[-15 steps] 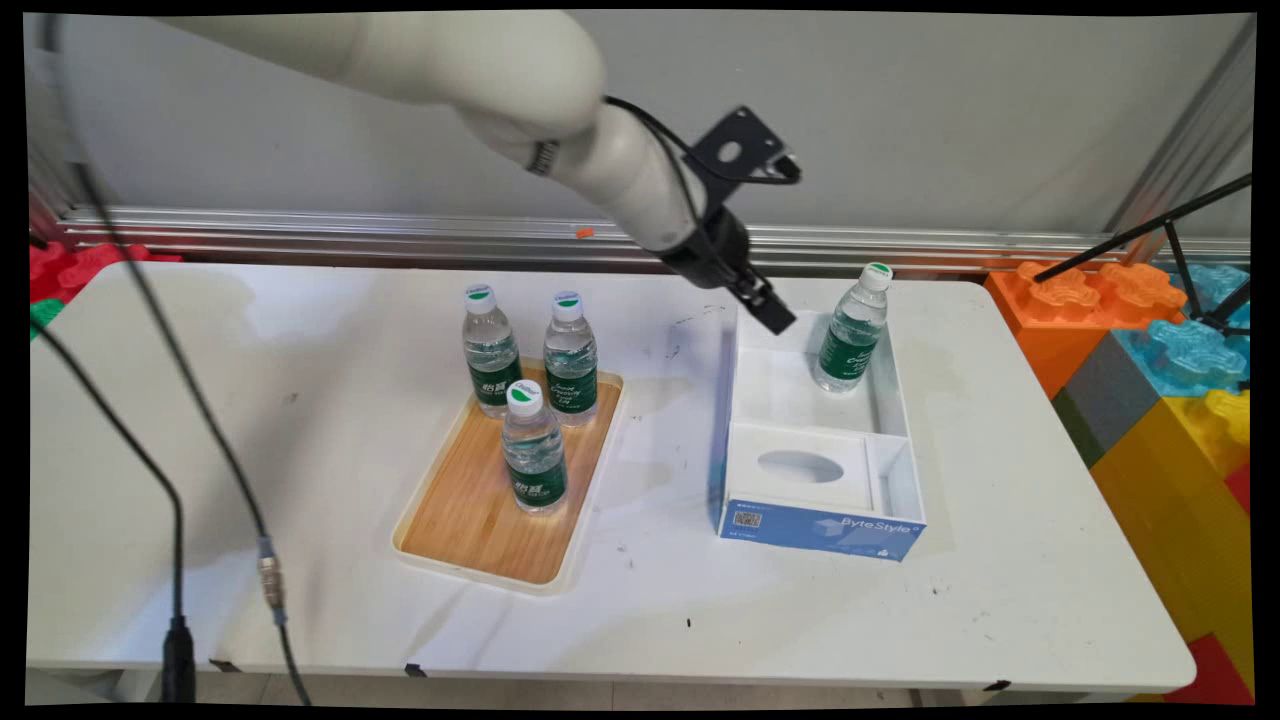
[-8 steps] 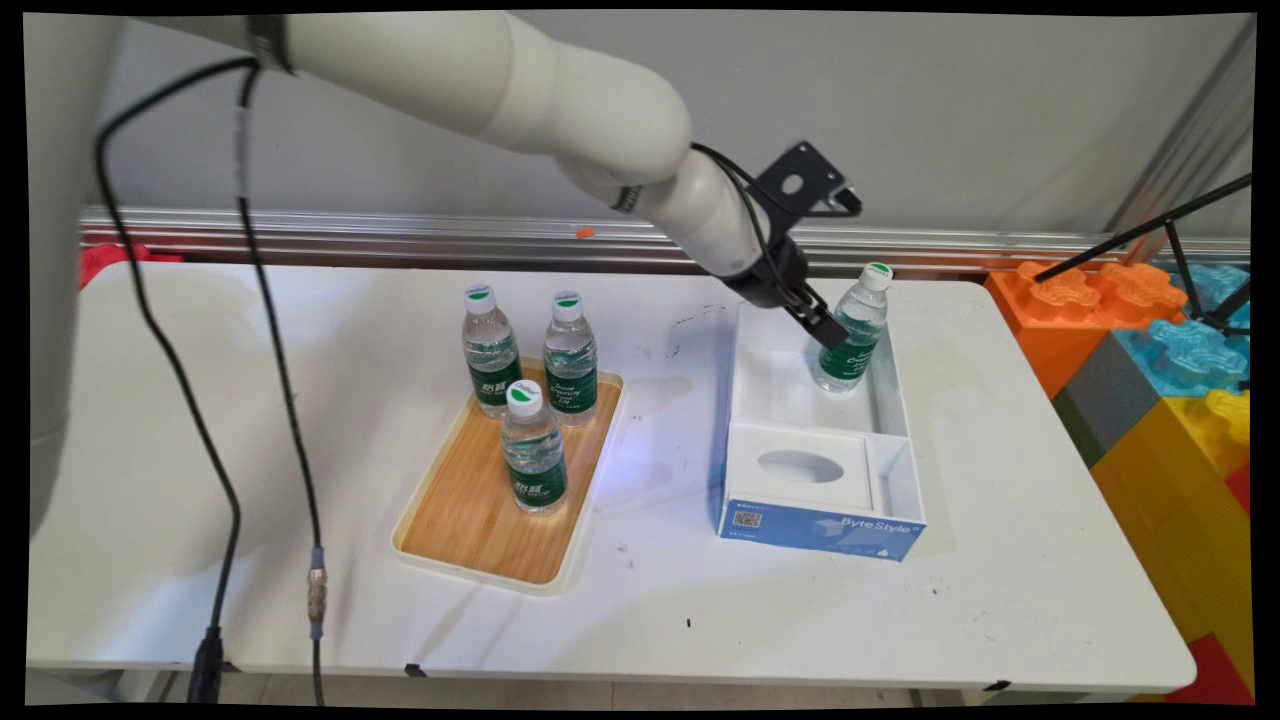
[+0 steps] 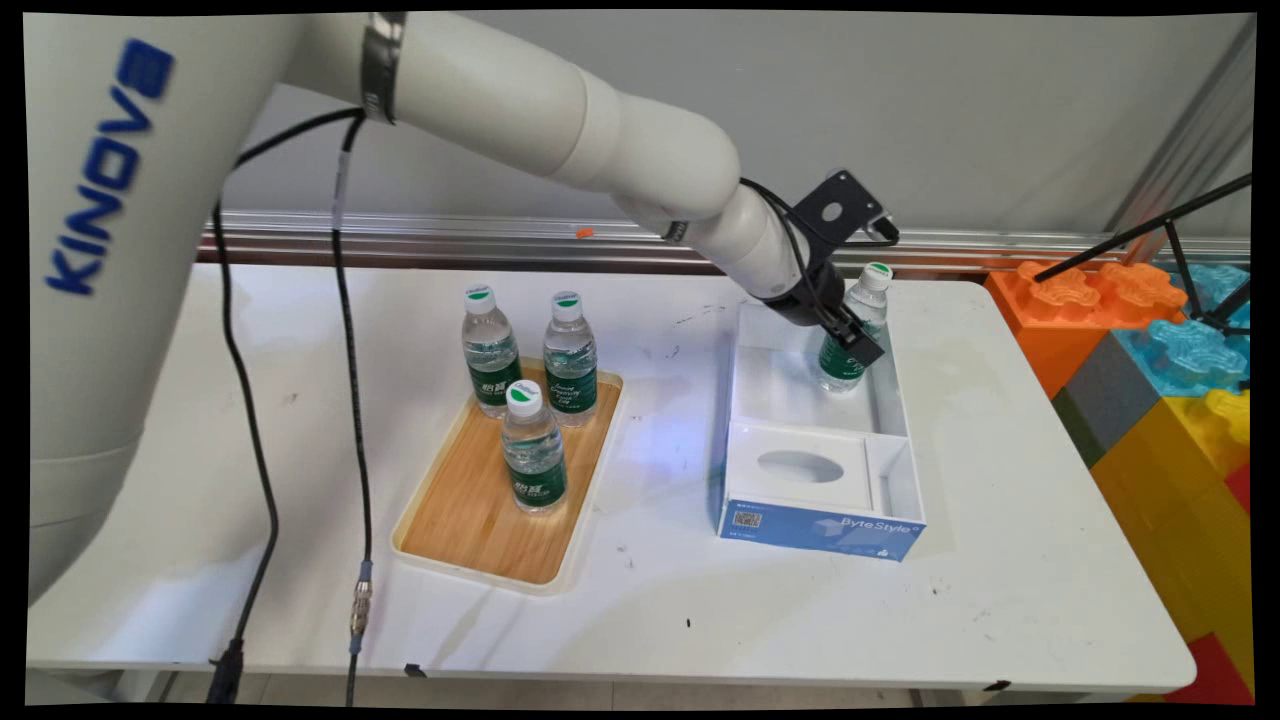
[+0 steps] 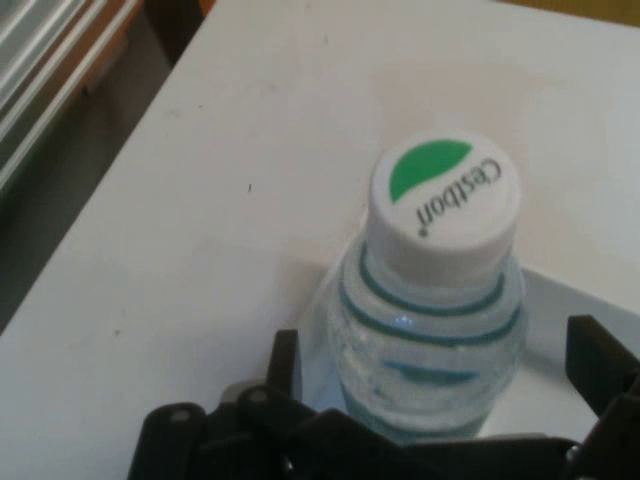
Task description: Pick up the green bottle from the white box, then place the picked object on the tray
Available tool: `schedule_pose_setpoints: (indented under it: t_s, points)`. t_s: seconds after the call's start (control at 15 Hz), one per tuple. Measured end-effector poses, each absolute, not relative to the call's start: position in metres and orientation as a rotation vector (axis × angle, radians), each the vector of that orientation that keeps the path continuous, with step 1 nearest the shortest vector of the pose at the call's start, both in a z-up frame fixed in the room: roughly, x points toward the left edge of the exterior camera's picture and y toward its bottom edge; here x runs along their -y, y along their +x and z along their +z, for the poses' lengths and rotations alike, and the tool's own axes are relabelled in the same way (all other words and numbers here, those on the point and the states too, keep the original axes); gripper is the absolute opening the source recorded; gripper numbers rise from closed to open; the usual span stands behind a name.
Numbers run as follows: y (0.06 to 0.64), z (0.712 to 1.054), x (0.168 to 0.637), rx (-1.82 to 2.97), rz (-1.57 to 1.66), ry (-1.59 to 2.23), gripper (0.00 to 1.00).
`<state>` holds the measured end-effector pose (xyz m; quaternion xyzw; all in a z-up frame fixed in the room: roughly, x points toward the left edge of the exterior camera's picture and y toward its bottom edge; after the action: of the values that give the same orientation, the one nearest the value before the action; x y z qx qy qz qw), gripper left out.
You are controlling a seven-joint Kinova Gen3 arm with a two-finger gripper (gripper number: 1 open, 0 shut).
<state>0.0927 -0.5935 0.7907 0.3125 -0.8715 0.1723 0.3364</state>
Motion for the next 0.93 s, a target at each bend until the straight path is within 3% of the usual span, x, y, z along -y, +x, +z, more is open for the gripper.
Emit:
schedule_pose_setpoints:
  t_s: [0.47,0.53,0.93]
  points:
    - [0.079,0.782,0.602,2.250,0.492,0.790,1.00]
    - [0.079,0.782,0.602,2.249,0.496,0.788,0.00]
    - [0.078,0.788,0.594,2.257,0.524,0.771,0.00]
